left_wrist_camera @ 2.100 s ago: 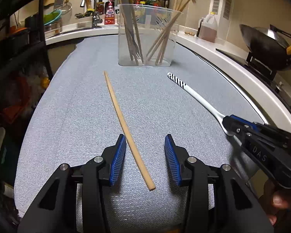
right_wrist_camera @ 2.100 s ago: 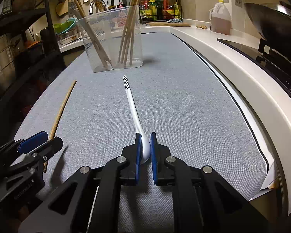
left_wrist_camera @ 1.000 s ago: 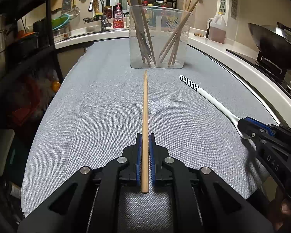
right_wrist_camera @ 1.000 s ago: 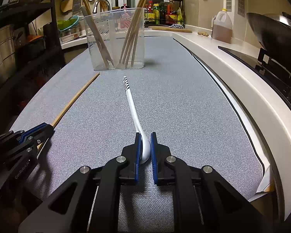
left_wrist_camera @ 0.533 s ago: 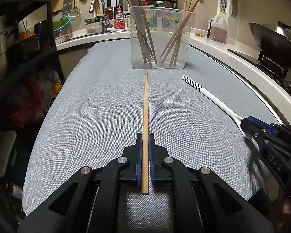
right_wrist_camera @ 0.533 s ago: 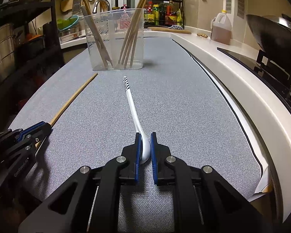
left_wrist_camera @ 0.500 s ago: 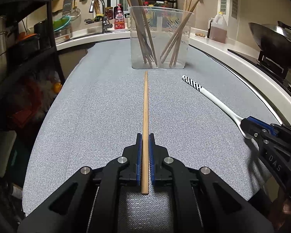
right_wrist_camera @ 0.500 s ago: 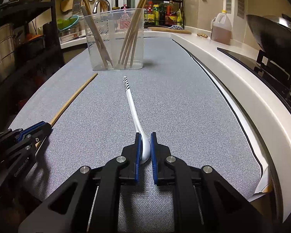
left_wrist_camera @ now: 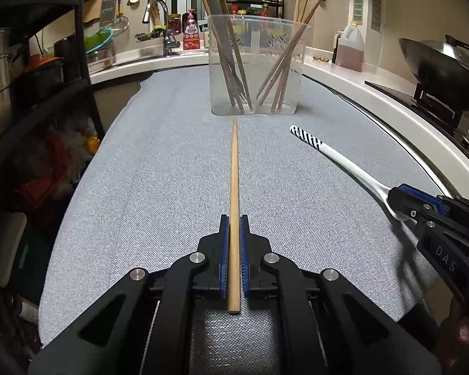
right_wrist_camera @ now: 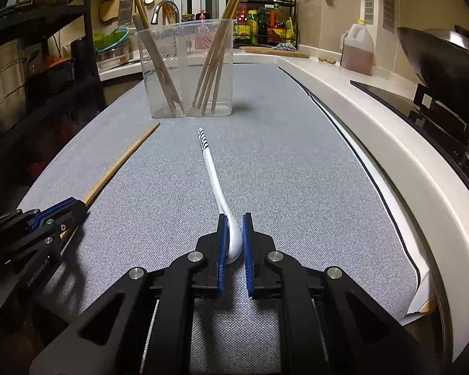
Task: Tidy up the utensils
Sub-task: 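Close the left tool on the chopstick while the right tool closes on the spoon, then lift the chopstick and spoon upright and carry them over the container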
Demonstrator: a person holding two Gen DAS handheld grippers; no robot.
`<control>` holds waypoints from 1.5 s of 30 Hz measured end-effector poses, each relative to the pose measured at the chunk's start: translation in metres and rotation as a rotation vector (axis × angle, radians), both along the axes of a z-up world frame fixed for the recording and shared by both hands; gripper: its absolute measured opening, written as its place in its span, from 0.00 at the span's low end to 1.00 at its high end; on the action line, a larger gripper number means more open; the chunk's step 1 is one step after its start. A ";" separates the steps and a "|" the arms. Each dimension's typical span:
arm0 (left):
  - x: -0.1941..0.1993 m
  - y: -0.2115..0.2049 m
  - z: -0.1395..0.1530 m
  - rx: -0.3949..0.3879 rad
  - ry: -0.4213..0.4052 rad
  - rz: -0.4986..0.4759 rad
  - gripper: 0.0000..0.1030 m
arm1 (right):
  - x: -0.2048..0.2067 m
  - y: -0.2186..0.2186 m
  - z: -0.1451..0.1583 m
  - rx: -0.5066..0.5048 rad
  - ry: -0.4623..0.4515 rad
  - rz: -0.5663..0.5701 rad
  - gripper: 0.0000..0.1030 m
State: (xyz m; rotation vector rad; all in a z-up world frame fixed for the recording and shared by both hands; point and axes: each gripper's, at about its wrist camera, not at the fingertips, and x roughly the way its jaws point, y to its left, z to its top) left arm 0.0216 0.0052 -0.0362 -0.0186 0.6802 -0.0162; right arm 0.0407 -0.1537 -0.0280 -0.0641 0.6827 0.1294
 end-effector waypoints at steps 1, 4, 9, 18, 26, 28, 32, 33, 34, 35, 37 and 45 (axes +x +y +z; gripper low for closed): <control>-0.001 0.000 0.002 0.000 -0.008 -0.001 0.07 | -0.001 0.000 0.003 -0.001 -0.007 0.000 0.10; -0.006 0.003 0.009 -0.012 -0.035 0.004 0.07 | -0.005 0.000 0.013 -0.013 -0.034 0.002 0.10; -0.014 0.005 0.023 -0.023 -0.095 0.002 0.07 | -0.011 -0.002 0.029 -0.032 -0.078 0.002 0.10; -0.029 0.002 0.050 -0.020 -0.190 -0.008 0.07 | -0.019 -0.008 0.060 -0.046 -0.156 0.002 0.10; -0.029 0.005 0.083 -0.029 -0.253 -0.008 0.07 | -0.017 -0.011 0.090 -0.034 -0.203 0.006 0.10; -0.027 0.006 0.092 -0.032 -0.268 -0.008 0.06 | -0.014 -0.010 0.097 -0.033 -0.212 0.011 0.10; -0.023 0.006 0.107 -0.029 -0.285 -0.010 0.06 | -0.009 -0.009 0.108 -0.020 -0.221 0.020 0.10; -0.022 0.006 0.109 -0.029 -0.288 -0.009 0.06 | -0.008 -0.008 0.111 -0.017 -0.224 0.022 0.10; -0.022 0.006 0.113 -0.031 -0.293 -0.008 0.06 | -0.007 -0.008 0.115 -0.015 -0.228 0.024 0.10; -0.021 0.007 0.117 -0.037 -0.298 -0.007 0.06 | -0.006 -0.006 0.119 -0.014 -0.231 0.029 0.10; -0.020 0.008 0.123 -0.049 -0.299 -0.011 0.07 | -0.003 -0.005 0.127 -0.009 -0.239 0.038 0.10; 0.001 0.018 0.157 -0.102 -0.256 -0.048 0.07 | 0.019 0.006 0.153 -0.020 -0.239 0.098 0.10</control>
